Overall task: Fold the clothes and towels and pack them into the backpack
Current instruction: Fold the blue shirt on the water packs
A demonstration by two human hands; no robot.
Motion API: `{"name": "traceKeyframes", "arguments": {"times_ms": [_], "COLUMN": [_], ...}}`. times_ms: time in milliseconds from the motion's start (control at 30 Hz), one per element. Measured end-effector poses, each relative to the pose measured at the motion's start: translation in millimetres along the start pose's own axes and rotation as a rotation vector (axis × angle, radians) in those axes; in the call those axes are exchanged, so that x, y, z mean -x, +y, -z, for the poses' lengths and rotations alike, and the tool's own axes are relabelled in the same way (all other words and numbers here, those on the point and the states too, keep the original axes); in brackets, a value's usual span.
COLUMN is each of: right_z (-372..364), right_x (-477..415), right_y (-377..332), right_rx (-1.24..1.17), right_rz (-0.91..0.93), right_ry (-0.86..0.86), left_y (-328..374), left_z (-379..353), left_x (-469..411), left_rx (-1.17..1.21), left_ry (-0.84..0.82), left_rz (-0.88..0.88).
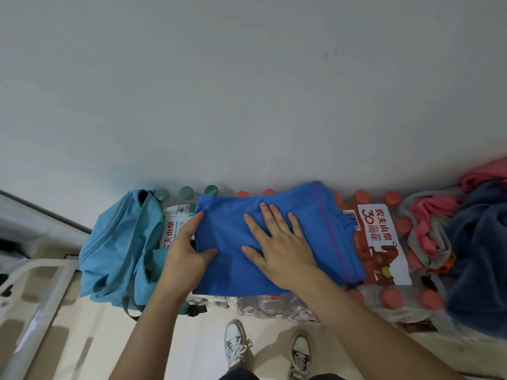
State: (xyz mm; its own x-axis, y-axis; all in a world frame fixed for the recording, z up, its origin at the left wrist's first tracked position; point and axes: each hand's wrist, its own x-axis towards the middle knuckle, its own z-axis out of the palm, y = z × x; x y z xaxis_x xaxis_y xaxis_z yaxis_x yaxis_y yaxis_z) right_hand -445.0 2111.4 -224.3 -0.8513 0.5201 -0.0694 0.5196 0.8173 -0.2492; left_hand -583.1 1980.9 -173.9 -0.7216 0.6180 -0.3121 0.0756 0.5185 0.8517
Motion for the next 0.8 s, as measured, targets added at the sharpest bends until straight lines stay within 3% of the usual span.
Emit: {"name": "traceKeyframes", "arguments": {"times_ms": [67, 167, 333, 400, 500, 600, 667, 767, 800], "right_z": [4, 23, 66, 69, 67, 64, 63, 62, 62], "right_x": [-4, 0, 24, 25, 21, 22, 25, 28, 28], "right_y": [-8, -20, -46, -50, -39, -29, -29, -34, -34], "right_rx": [-0.086, -0.419, -1.450, -1.679, -1.728, -1.543, -1.418, -1.236, -1.189], "right_rz": [0.051, -0.011, -0.192, -0.246, -0.296, -0.306, -0.308, -0.253, -0.231], "right_ry": [-0.021, -0.086, -0.219, -0.236, -0.132, -0.080, -0.042, -0.025, -0.029], "left_y": [2, 11, 49, 60, 64, 63, 68, 79, 85], "left_z": [7, 14, -11, -29, -31, -21, -13, -2, -4], "left_x": [3, 7, 21, 27, 29, 24, 18, -4, -11], "left_rx": [-0.031, -0.174, -0.398, -0.327, -0.024, 0.078, -0.139, -0.819, -1.032], "left_ry": [0.024, 0.048, -0.092, -0.209, -0.425, -0.557, -0.538, -0.446, -0.468], "left_rz": [0.008, -0.013, -0.215, -0.275, -0.148, -0.063, -0.192, -0.737, -0.843]}}
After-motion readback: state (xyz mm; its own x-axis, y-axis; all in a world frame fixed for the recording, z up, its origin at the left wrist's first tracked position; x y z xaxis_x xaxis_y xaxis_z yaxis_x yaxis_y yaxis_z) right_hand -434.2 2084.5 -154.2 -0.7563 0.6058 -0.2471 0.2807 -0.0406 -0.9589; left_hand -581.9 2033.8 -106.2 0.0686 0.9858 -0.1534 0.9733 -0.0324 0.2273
